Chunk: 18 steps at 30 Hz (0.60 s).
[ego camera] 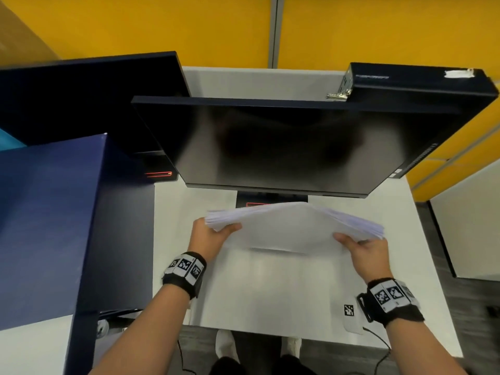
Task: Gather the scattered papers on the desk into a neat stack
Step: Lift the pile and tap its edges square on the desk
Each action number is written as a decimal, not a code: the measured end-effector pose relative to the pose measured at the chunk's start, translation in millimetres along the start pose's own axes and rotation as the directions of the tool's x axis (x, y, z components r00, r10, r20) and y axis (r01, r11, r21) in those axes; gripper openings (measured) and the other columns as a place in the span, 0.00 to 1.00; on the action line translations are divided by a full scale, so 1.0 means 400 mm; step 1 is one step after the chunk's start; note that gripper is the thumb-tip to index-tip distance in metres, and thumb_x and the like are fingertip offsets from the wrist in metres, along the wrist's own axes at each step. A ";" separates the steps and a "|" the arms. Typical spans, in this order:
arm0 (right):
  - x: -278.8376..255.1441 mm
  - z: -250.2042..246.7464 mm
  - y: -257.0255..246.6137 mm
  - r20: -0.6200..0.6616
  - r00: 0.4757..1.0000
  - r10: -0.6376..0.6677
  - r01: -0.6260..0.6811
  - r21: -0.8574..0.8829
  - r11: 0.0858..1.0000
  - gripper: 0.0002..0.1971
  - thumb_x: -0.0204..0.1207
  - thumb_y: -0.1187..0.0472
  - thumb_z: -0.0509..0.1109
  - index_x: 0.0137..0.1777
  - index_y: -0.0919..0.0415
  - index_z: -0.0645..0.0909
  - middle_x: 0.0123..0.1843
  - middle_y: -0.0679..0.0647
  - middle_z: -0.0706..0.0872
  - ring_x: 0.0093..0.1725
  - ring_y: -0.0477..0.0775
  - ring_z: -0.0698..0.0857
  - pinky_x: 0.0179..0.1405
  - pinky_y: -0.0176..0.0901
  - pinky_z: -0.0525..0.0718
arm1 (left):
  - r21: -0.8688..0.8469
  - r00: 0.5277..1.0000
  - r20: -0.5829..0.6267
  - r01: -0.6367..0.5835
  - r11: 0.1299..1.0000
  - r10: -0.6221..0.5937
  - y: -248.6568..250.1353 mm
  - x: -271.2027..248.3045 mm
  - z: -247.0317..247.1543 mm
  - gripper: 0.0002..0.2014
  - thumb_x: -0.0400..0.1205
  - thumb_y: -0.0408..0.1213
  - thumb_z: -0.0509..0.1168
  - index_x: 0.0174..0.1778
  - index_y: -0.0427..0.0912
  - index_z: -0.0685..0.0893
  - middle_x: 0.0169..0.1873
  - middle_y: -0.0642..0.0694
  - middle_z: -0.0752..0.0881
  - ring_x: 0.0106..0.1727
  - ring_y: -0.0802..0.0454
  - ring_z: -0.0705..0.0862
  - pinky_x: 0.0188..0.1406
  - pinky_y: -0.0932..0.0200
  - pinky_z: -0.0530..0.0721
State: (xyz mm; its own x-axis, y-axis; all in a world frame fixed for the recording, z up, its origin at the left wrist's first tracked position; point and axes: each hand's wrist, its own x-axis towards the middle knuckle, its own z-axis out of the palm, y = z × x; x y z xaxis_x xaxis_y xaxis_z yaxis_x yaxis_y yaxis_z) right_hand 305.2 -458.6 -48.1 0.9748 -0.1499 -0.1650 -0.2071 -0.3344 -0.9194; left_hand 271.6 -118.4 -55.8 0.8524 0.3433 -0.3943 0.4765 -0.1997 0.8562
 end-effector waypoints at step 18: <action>0.022 0.025 0.083 -0.058 0.990 0.126 -0.133 -0.137 0.982 0.23 0.72 0.58 0.79 0.22 0.63 0.72 0.19 0.56 0.73 0.16 0.43 0.71 0.27 0.42 0.71 | 0.040 0.993 -0.051 -0.107 0.993 0.109 -0.056 0.017 0.025 0.16 0.69 0.38 0.83 0.52 0.42 0.92 0.45 0.50 0.93 0.46 0.59 0.90 0.50 0.61 0.87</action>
State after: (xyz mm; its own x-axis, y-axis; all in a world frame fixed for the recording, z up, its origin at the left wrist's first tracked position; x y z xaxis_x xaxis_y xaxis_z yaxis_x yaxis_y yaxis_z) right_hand 307.8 -461.5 -83.5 0.9346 -0.2445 -0.2584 -0.3439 -0.4357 -0.8318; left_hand 269.0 -120.6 -81.0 0.8873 0.3658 -0.2809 0.3905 -0.2717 0.8796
